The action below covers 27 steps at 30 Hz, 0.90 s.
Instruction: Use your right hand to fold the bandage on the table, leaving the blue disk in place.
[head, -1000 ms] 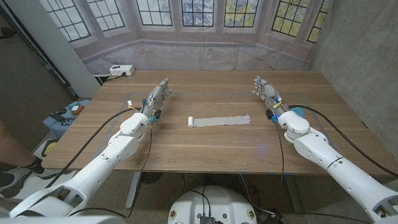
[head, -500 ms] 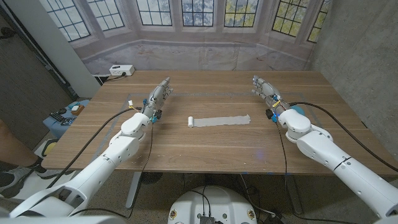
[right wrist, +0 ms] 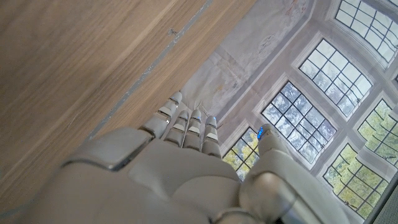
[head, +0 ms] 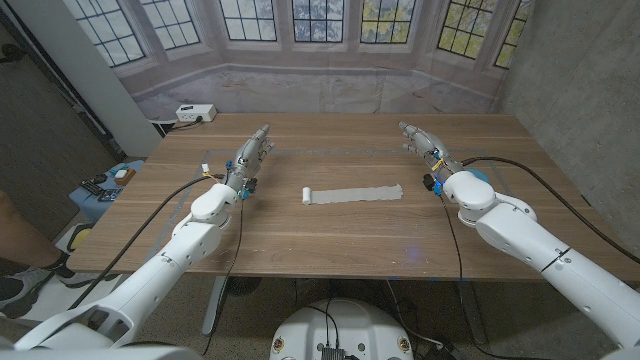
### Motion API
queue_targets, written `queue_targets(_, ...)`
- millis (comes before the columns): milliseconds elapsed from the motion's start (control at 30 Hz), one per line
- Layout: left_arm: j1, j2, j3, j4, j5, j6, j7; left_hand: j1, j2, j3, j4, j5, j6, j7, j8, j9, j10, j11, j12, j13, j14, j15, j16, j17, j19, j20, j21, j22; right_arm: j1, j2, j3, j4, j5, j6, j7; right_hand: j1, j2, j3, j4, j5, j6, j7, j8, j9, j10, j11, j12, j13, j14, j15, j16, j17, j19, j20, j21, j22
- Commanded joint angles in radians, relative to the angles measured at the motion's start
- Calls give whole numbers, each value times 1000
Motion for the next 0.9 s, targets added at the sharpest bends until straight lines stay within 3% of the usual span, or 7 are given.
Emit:
queue_targets(33, 3, 3, -3, 4, -7, -13, -19, 11, -2, 1, -9, 2, -1, -6, -1, 3, -2, 0, -3, 5, -6, 3, -3, 2, -3, 5, -1, 4, -31, -42, -1, -132, -62, -155, -77, 26, -1, 4, -16, -3, 23, 22, 10, 2, 30, 13, 13, 3, 23, 12, 10, 4, -4, 2, 1, 3)
queue_targets(233, 2, 2, 0, 6, -9, -15, -29, 14, -2, 3, -14, 2, -1, -6, -1, 3, -1, -2, -4, 6, -6, 2, -3, 2, -3, 5, -2, 4, -24, -66, -17, -199, -102, -267, -101, 46, -4, 9, -27, -5, 53, 40, 16, 2, 58, 20, 17, 3, 44, 24, 14, 4, 2, 4, 4, 2)
queue_targets(900, 5, 0, 4, 11, -13, -19, -42, 20, -1, 9, -27, 3, 0, -8, -1, 4, -1, -2, -5, 6, -6, 4, -3, 2, -5, 6, -3, 4, 38, -93, -105, -293, -218, -517, -103, 96, -16, 18, -39, -8, 108, 46, 21, 1, 117, 23, 26, 4, 91, 17, 20, 4, 31, 6, 10, 2)
